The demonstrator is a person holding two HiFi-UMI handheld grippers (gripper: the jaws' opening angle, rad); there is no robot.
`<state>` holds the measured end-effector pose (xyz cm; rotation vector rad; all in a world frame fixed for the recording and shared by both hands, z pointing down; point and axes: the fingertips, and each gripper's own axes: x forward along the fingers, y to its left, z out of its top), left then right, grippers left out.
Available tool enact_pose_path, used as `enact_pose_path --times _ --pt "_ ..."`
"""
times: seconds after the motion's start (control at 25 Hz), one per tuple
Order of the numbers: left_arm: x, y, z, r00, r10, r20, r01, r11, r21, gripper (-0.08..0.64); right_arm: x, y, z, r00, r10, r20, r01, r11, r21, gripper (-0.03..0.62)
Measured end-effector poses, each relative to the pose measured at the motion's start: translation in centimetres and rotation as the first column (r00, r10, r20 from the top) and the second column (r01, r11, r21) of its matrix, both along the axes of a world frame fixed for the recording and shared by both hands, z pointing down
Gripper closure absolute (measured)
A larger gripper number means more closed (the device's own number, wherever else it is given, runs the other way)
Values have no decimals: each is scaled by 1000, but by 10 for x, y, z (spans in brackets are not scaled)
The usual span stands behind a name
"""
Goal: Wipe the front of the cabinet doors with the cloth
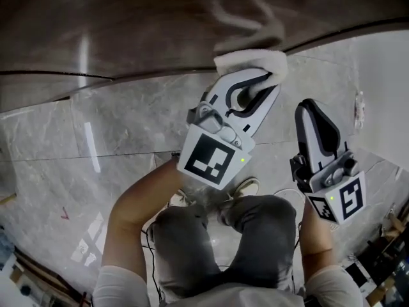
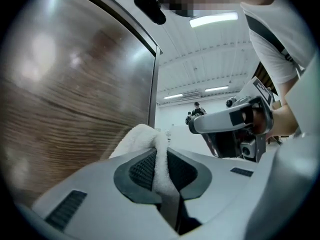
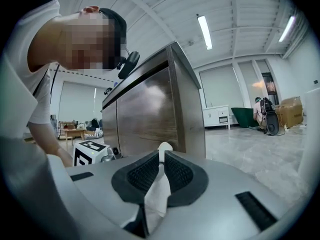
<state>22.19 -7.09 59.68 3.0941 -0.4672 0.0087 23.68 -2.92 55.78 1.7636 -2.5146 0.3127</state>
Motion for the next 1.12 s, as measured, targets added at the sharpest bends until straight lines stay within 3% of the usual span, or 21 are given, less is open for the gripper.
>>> enact_pose_path --times 0.28,0.64,0.92,1.12 --pt "-50 9 -71 995 -85 56 88 994 -60 503 -26 4 -86 999 12 39 -11 1000 -28 537" --pt "-117 26 -214 972 -216 91 227 966 -127 503 -59 25 -222 1000 -3 13 4 995 -104 537" --pt "-171 36 -357 940 -337 46 340 926 -162 503 -116 34 -368 995 -93 -31 90 992 -87 537" --pt "-204 44 -466 906 -423 18 418 886 -200 503 -151 57 -487 988 -143 -49 138 986 -90 537"
